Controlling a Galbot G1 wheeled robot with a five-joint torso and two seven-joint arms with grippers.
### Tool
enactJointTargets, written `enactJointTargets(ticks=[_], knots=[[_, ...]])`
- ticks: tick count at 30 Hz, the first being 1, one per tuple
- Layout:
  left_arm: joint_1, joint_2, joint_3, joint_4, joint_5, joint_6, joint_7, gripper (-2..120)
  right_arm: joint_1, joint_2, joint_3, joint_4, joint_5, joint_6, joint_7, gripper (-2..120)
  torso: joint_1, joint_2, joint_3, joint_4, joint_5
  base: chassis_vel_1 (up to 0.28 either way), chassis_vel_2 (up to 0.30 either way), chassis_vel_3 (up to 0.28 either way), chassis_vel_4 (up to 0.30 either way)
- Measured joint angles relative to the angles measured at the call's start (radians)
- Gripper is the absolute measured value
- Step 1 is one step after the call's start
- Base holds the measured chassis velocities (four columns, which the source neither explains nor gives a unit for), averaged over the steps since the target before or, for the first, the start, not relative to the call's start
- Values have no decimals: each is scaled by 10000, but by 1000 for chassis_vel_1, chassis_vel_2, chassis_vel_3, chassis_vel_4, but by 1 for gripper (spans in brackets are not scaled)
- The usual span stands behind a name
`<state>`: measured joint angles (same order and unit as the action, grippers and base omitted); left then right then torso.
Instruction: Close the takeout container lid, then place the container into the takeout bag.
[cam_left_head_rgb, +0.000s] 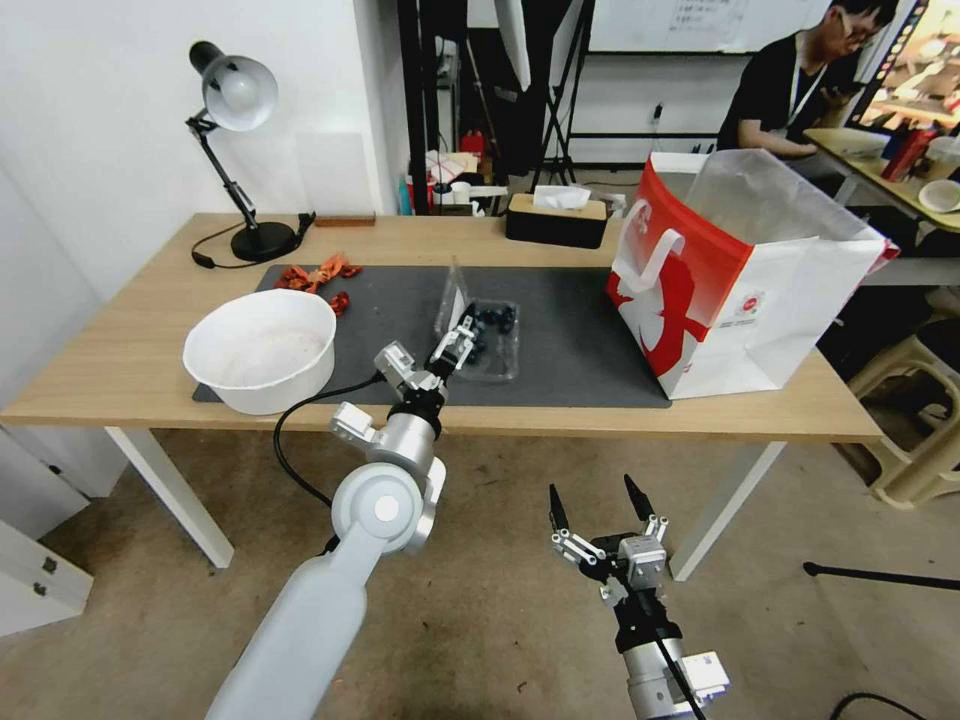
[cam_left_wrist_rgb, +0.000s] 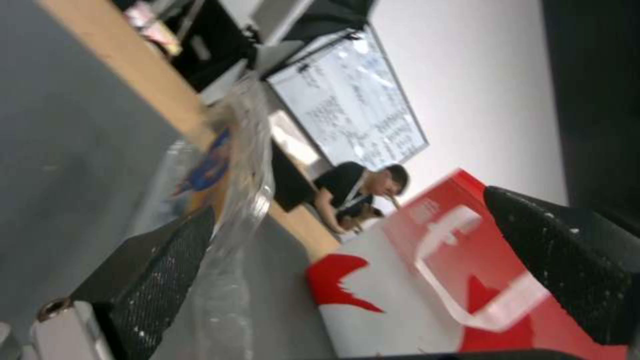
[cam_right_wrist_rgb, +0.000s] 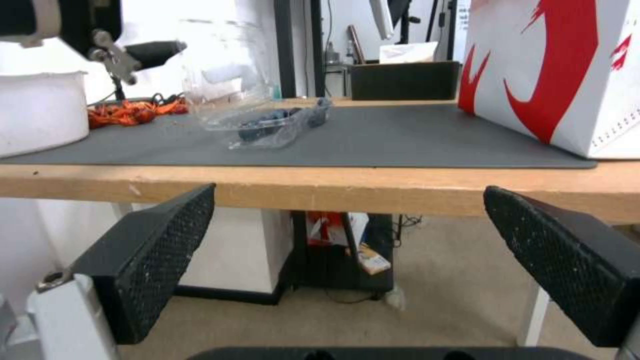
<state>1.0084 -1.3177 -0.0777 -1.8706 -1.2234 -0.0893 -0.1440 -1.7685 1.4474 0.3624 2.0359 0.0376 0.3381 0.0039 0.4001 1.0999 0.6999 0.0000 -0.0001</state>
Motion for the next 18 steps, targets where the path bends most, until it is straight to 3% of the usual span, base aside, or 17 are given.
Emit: enactJointTargets(ticks=[5,10,12,15,16,18], knots=[[-459,94,214,214,-326,441,493,100,-41,17,41,40,-17,2,-12,100,0,0,0,-1,1,0,0,0,0],[-1108,189,558,450,-1100,1312,317,100,-102,39,61,77,-54,6,-25,100,-1,0,1,0,1,0,0,0,0],[-1293,198,680,509,-1390,1619,23,100,-108,39,78,84,-55,6,-30,100,0,0,1,0,0,0,0,0,0],[-1903,162,1026,739,-2135,2464,-1214,100,-136,34,100,123,-55,6,-48,100,0,0,1,-1,0,0,0,0,0],[-1903,162,1026,739,-2135,2464,-1214,100,-136,34,100,123,-55,6,-48,100,0,0,1,-1,0,0,0,0,0],[-2268,122,1206,989,-2244,2878,-1901,100,-151,44,109,142,-54,6,-59,100,-1,0,1,-2,1,0,0,0,0]])
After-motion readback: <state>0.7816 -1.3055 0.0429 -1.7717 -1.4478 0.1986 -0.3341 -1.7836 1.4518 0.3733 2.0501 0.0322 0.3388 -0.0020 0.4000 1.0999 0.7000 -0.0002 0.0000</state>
